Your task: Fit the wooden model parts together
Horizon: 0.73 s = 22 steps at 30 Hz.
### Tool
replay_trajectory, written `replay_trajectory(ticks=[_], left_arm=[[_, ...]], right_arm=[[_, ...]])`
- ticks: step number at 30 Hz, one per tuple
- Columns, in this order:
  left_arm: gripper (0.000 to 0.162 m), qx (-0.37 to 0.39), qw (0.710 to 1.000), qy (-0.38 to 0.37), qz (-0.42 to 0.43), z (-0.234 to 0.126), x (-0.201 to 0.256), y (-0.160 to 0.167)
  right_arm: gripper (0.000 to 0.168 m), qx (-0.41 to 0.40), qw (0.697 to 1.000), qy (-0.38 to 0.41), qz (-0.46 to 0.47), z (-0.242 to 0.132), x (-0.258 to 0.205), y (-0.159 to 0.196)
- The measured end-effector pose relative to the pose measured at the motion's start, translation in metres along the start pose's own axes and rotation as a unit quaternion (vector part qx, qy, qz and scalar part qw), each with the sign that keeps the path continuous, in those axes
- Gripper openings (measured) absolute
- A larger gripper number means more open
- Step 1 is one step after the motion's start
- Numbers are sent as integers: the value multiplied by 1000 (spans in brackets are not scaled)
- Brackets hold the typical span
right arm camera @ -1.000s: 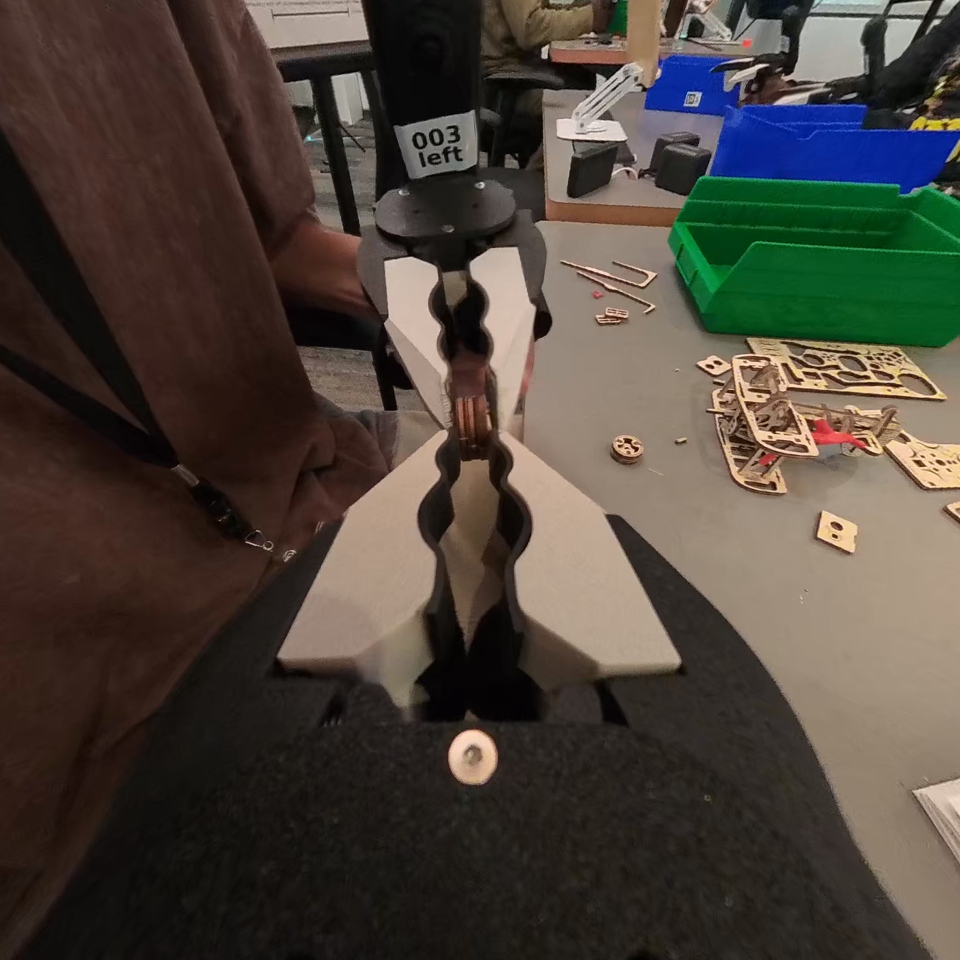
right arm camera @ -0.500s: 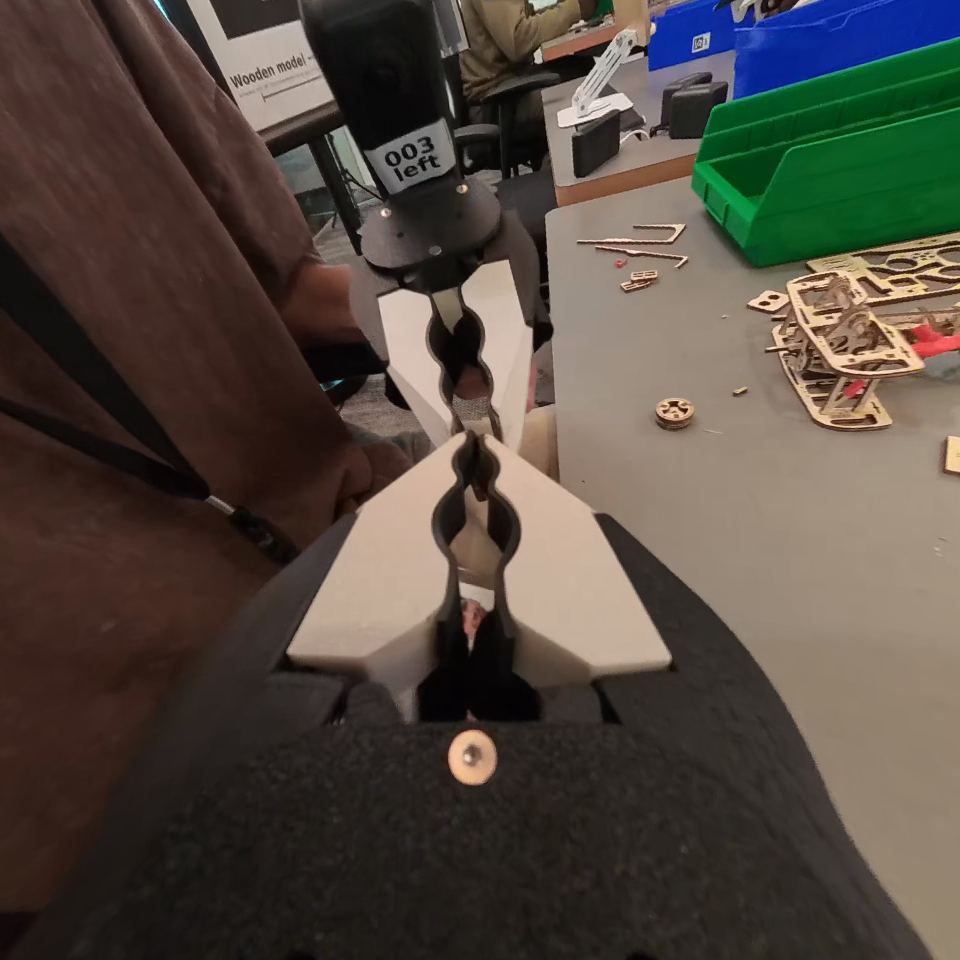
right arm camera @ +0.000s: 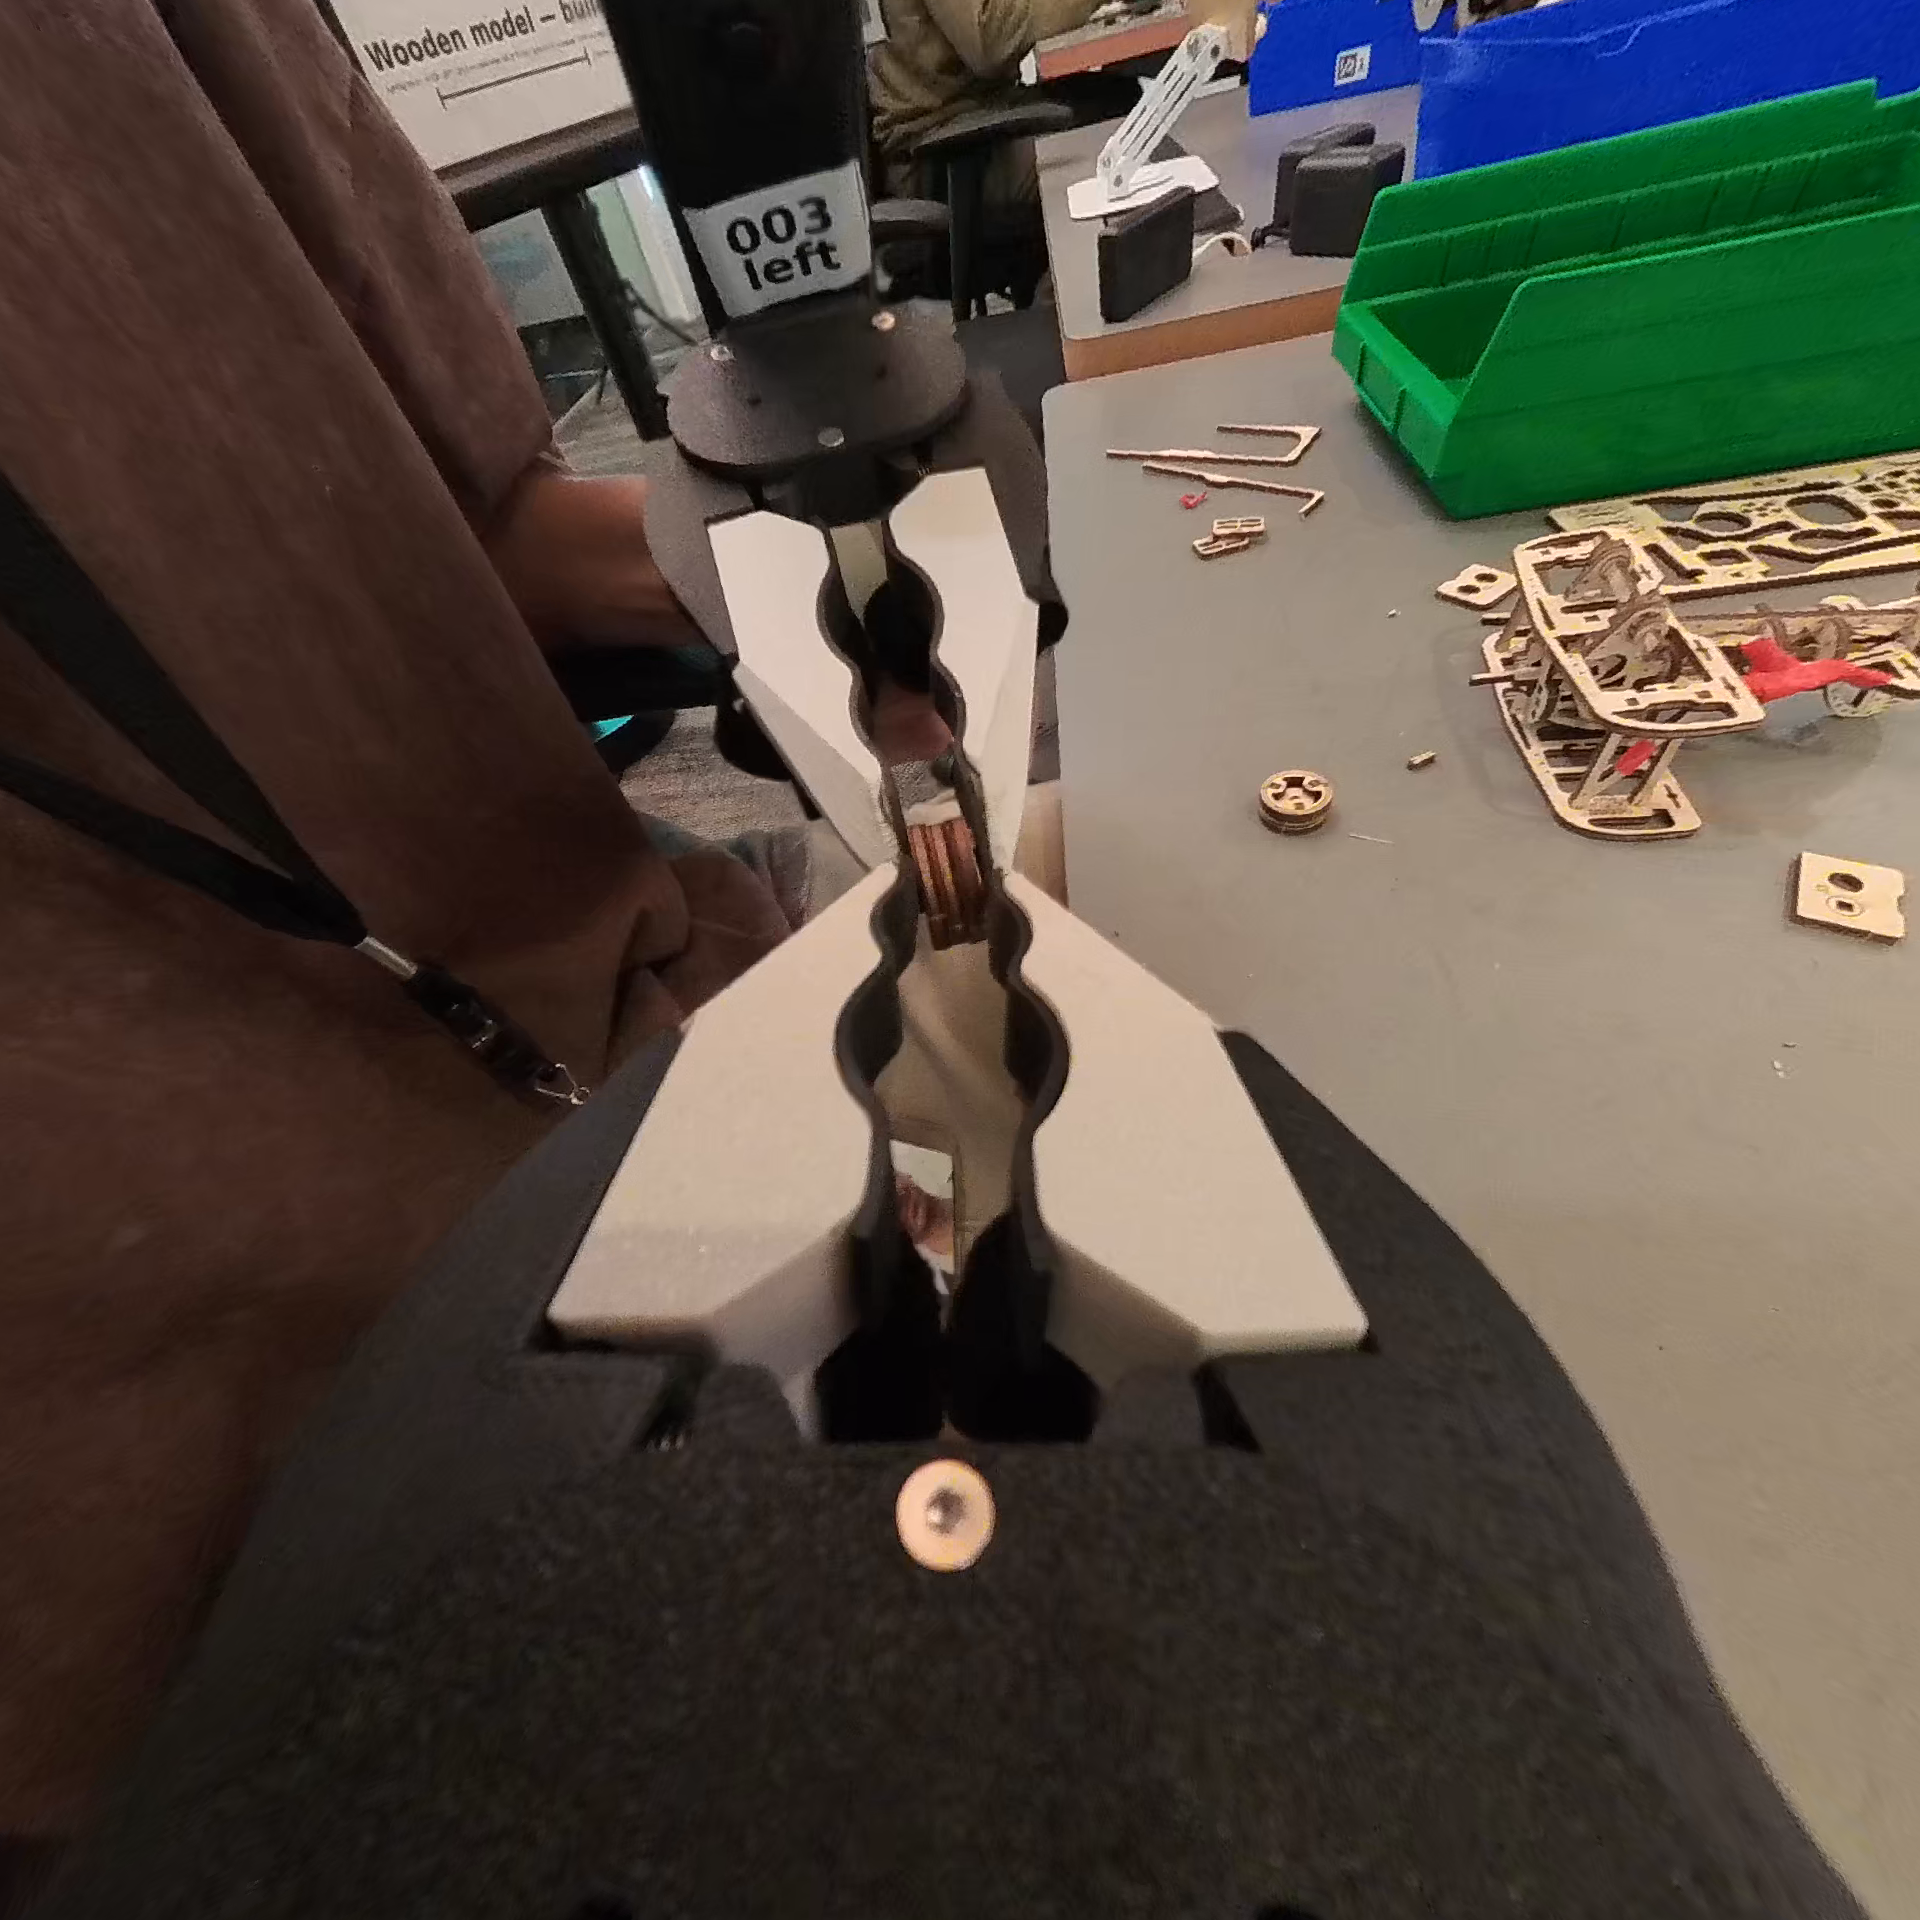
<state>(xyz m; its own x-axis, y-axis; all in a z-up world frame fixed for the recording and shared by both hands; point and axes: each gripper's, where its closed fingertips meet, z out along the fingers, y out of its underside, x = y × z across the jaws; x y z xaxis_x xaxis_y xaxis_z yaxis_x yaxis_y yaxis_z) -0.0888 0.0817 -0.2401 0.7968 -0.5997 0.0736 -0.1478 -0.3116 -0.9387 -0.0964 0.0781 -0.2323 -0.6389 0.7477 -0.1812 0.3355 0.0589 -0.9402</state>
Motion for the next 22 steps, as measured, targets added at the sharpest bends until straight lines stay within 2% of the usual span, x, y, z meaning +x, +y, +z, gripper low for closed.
replay_trajectory(ticks=[4,7,10,13,15,17,19,22], left_arm=[[11,-12,1000,-12,-17,3,-7,7],[15,-12,999,-14,-28,4,-9,9],[11,-7,999,-9,-34,5,-9,8],[10,-30,994,-9,-100,13,-15,21],[9,-64,980,-6,-188,23,-24,39],[9,-91,955,2,-282,32,-33,54],[9,-109,926,-2,-362,36,-45,64],[9,-156,888,14,-432,42,-49,81]], right_arm=[[11,-9,1000,4,24,2,7,7],[11,30,998,-7,55,-1,10,7],[11,56,993,-29,101,-4,12,8],[12,40,986,-26,160,-2,21,21],[12,0,979,8,203,0,35,41],[23,-49,976,35,207,-1,45,62],[30,-84,980,50,171,-2,47,73],[33,-103,984,106,102,-5,59,78]])
